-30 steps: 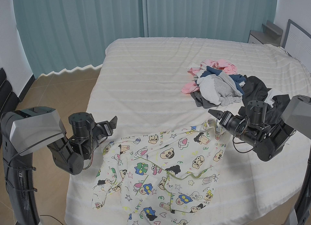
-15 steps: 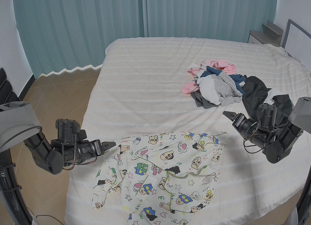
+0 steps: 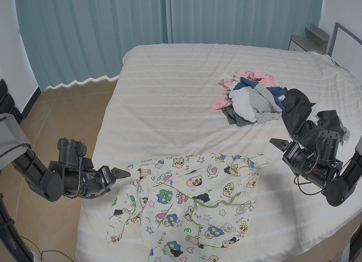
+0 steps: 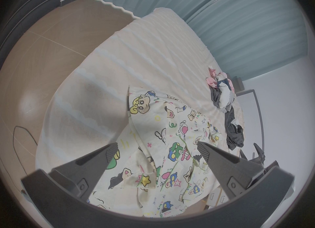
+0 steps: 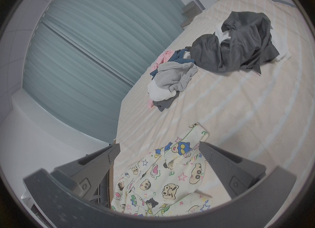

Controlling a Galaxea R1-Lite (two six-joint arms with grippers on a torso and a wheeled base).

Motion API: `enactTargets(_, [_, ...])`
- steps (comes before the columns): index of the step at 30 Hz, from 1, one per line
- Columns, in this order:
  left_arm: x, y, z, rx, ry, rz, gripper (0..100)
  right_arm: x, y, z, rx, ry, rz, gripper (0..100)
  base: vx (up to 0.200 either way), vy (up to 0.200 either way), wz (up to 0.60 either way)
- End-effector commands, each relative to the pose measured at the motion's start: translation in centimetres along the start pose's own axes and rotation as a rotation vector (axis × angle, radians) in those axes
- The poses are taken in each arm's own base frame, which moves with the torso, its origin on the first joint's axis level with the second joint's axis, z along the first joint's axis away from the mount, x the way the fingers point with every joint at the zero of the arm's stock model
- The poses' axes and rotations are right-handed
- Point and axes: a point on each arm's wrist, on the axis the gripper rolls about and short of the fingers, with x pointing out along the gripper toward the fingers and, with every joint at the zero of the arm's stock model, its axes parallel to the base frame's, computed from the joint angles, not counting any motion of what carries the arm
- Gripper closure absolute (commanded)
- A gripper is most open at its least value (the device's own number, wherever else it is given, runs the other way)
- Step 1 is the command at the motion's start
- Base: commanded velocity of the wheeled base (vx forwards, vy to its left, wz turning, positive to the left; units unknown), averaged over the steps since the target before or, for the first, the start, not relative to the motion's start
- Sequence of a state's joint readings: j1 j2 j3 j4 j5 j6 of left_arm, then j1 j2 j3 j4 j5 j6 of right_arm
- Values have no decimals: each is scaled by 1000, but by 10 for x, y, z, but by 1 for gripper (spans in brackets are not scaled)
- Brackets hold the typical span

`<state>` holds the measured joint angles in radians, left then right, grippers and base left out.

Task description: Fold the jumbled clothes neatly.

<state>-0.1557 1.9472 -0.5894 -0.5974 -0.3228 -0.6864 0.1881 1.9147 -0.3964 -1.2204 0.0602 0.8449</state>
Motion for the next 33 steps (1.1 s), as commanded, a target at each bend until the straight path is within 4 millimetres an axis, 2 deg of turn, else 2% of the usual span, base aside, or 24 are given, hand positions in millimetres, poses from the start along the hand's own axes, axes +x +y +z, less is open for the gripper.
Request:
enactTargets(1, [16, 5, 2, -16, -7, 37, 0, -2, -1, -5, 31, 18, 7, 0, 0, 0, 0])
enactTargets(10, [48, 8, 2, -21, -48, 45, 0, -5, -5, -14, 34, 22, 25, 0, 0, 0, 0])
enactTargets(14, [60, 4, 10, -60, -101, 49, 0, -6, -7, -16, 32, 4, 41, 0, 0, 0, 0])
enactTargets(27, [71, 10, 4, -60, -88, 87, 0, -8, -6, -16, 28, -9, 64, 0, 0, 0, 0])
enactTargets(33, [85, 13, 4, -61, -80, 95, 0, -9, -6, -18, 28, -2, 64, 0, 0, 0, 0])
